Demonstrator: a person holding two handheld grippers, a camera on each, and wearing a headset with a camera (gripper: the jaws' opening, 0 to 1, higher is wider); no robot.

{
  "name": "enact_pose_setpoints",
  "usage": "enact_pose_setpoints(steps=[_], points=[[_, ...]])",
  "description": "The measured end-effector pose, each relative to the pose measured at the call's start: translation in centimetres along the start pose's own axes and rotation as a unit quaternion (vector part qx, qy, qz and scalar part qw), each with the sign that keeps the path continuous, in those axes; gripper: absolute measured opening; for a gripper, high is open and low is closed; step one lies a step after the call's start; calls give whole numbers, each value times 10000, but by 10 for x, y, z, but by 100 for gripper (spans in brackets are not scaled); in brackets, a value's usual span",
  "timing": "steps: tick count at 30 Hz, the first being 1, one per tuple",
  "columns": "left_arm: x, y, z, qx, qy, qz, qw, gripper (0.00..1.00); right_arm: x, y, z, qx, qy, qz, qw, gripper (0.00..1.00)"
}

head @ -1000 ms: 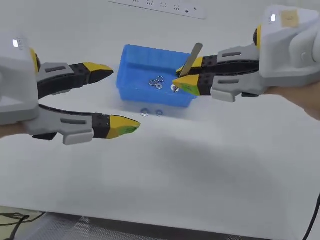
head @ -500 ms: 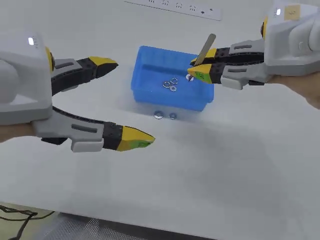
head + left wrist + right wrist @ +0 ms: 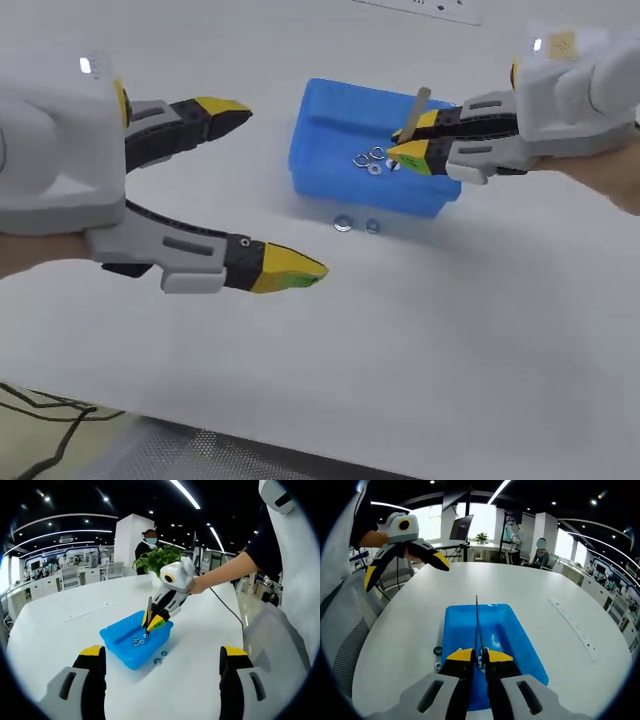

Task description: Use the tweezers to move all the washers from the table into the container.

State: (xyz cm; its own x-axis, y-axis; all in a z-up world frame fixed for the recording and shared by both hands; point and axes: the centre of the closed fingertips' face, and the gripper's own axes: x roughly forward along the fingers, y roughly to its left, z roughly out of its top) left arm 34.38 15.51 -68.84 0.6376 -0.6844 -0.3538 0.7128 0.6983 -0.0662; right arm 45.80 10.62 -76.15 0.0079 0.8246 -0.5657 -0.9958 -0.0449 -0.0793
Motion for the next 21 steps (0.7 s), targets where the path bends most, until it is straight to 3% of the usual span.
enact_pose_setpoints(steps=[9, 21], points=[[2, 1, -11, -81, 134, 11, 9999, 100, 6, -2, -5, 39, -6, 32, 10000, 9], [4, -4, -9, -147, 96, -43, 9998, 100, 6, -1, -4, 87, -46, 19, 9999, 10]])
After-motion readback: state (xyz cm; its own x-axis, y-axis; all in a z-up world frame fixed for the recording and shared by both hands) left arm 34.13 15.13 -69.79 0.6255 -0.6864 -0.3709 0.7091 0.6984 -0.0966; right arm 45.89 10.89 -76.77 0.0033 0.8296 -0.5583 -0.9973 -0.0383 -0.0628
